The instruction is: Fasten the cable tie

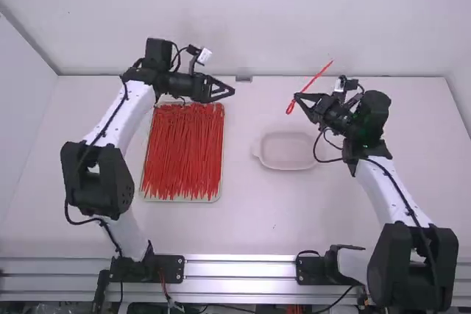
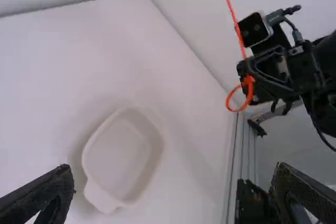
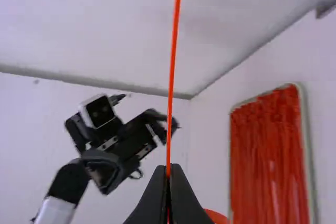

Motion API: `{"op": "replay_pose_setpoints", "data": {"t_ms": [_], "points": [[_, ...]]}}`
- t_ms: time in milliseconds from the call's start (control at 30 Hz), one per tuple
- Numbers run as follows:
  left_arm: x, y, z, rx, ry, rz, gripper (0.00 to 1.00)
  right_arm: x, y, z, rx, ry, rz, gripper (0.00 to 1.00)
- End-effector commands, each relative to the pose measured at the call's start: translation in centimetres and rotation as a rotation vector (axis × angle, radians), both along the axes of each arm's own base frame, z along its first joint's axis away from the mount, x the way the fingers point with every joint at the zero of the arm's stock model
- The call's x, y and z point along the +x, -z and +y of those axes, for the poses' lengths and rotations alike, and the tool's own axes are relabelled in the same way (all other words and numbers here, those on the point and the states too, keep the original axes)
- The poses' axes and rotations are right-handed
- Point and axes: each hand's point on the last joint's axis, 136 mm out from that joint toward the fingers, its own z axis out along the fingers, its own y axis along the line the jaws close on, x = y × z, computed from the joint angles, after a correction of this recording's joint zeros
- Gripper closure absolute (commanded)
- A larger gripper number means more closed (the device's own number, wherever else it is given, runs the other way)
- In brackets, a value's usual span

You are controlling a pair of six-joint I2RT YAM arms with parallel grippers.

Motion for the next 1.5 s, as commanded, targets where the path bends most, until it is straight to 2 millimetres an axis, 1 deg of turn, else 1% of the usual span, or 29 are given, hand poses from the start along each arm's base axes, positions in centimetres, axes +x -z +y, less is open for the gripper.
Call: {"op": "replay_pose_setpoints", "data": {"t_ms": [0,100,133,167,200,267,300,367,600,800,1000,1100,1167,1233,1300,1333,1367,1400,1467], "points": [[-1.3,-0.2,-0.5,-0.012,0.067,-0.070,0.01,0.5,1.0,-0.4,-0.098,0.056,-0.038,1.00],[-2.0,0.3,-0.4,-0.001,0.081,-0.051,0.01,0.6,2.5,-0.5,-0.147,0.086,0.003,1.00],[-2.4,0.7,-0.4,0.007,0.090,-0.042,0.01,0.5,3.4,-0.5,-0.175,0.099,0.024,1.00],[-2.6,0.8,-0.3,0.014,0.090,-0.037,0.01,0.5,3.6,-0.5,-0.188,0.102,0.029,1.00],[-2.8,1.4,-0.2,0.040,0.085,-0.021,0.01,0.5,4.5,-0.5,-0.222,0.115,0.047,1.00],[-2.8,2.3,0.2,0.083,0.064,0.011,0.01,0.4,5.5,-0.6,-0.267,0.137,0.073,1.00],[-2.8,2.4,0.2,0.090,0.060,0.016,0.01,0.4,5.6,-0.6,-0.272,0.140,0.077,1.00],[-2.9,3.1,0.5,0.125,0.047,0.040,0.01,0.2,6.8,-0.6,-0.334,0.160,0.101,1.00],[-3.1,3.7,0.8,0.159,0.042,0.053,0.01,-0.3,9.9,-1.3,-0.517,0.276,0.183,1.00],[-2.9,4.3,1.1,0.193,0.027,0.056,0.01,-1.1,11.7,-2.3,-0.684,0.388,0.231,1.00],[-3.0,4.7,1.2,0.204,0.024,0.062,0.01,-1.5,12.1,-3.1,-0.802,0.436,0.219,1.00],[-3.0,4.9,1.2,0.205,0.023,0.062,0.01,-1.7,12.5,-3.2,-0.817,0.436,0.230,1.00],[-3.0,5.2,1.2,0.205,0.023,0.065,0.01,-1.5,13.2,-3.3,-0.823,0.436,0.248,1.00],[-3.1,5.5,1.2,0.205,0.024,0.067,0.01,-1.4,14.0,-3.5,-0.831,0.436,0.268,1.00],[-3.0,5.7,1.2,0.202,0.023,0.067,0.01,-1.3,15.2,-3.7,-0.838,0.423,0.300,1.00],[-3.0,5.9,1.2,0.204,0.022,0.065,0.01,-1.2,16.1,-3.5,-0.826,0.400,0.321,1.00],[-3.0,5.9,1.2,0.205,0.022,0.066,0.01,-1.1,16.3,-3.4,-0.821,0.394,0.323,1.00],[-3.0,6.0,1.2,0.205,0.022,0.067,0.01,-0.9,17.0,-3.1,-0.805,0.372,0.335,1.00],[-3.1,6.0,1.2,0.205,0.024,0.067,0.01,-0.6,17.7,-2.9,-0.782,0.350,0.346,1.00]]}}
